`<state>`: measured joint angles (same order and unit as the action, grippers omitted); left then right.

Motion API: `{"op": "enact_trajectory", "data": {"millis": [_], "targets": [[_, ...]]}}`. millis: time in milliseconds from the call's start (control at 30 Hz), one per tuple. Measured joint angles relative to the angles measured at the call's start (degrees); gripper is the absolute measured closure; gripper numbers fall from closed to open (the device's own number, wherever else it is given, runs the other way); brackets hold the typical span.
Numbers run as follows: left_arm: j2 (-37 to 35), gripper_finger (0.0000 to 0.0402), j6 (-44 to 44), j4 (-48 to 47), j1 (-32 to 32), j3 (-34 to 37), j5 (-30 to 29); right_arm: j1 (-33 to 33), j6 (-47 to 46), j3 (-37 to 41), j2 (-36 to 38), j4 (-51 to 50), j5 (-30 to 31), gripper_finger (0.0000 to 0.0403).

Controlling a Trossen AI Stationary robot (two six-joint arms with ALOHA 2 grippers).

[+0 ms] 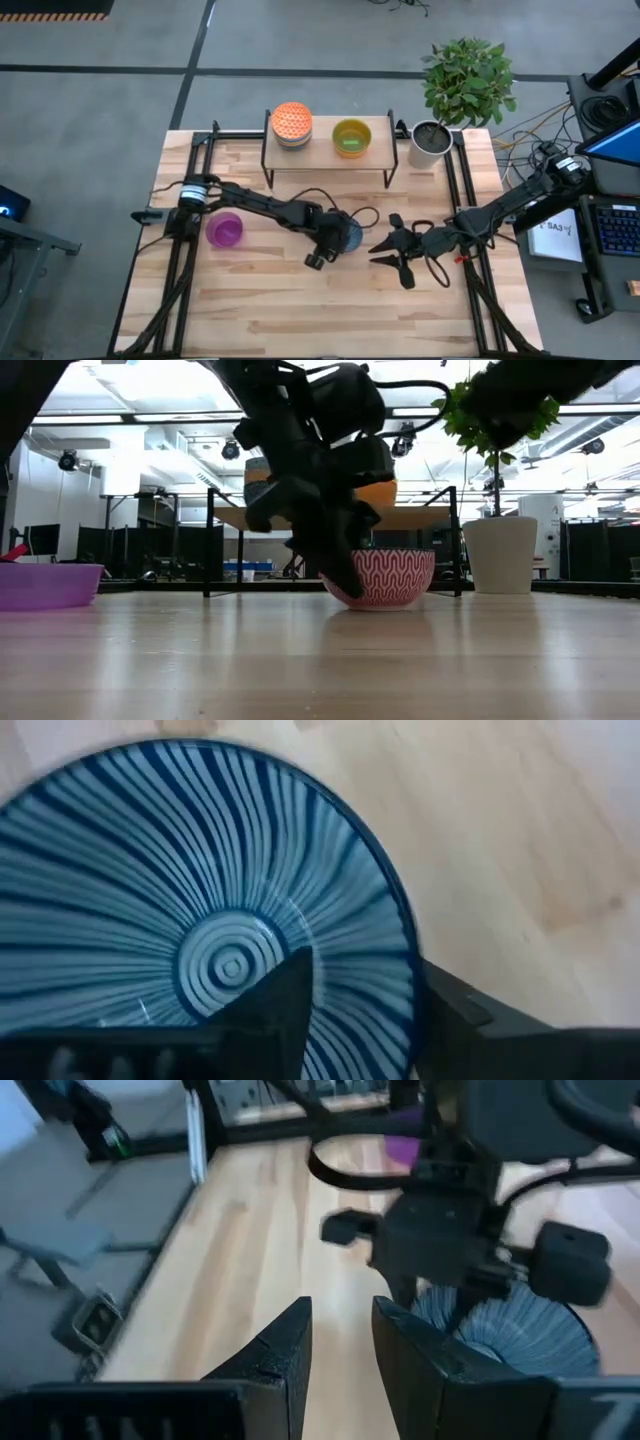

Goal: Place and stack bowls onto a shelf
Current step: Stack the patterned blue bowl on top of the patterned orange bowl on the shelf

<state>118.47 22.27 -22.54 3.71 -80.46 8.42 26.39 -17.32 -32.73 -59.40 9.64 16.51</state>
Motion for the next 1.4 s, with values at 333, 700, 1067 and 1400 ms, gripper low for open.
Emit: {"op": "enact_trajectory", "data": {"millis": [333,700,1067,1400], "targets": [[-1.94,0.0389,0.86,-0.89,0.10,-0.24,-0.88,0.11,1.05,0.17,-0.28,0.80,0.09,0.0305],[-11.34,0.0395,2.20,-8.55,1.24,-0.15,-2.14,0.11,1.48,0.16,-0.28,0.95,0.07,0.0305],[-27.99,0.0388,3.29,-20.97,0.26,-0.03,-13.29,0.11,2.97,0.16,-0.28,1.40,0.08,0.0305],[-43.40,0.0395,6.47,-24.76,-11.16,-0.07,-21.07,0.11,3.67,0.15,-0.31,1.73,0.09,0.0305]]}}
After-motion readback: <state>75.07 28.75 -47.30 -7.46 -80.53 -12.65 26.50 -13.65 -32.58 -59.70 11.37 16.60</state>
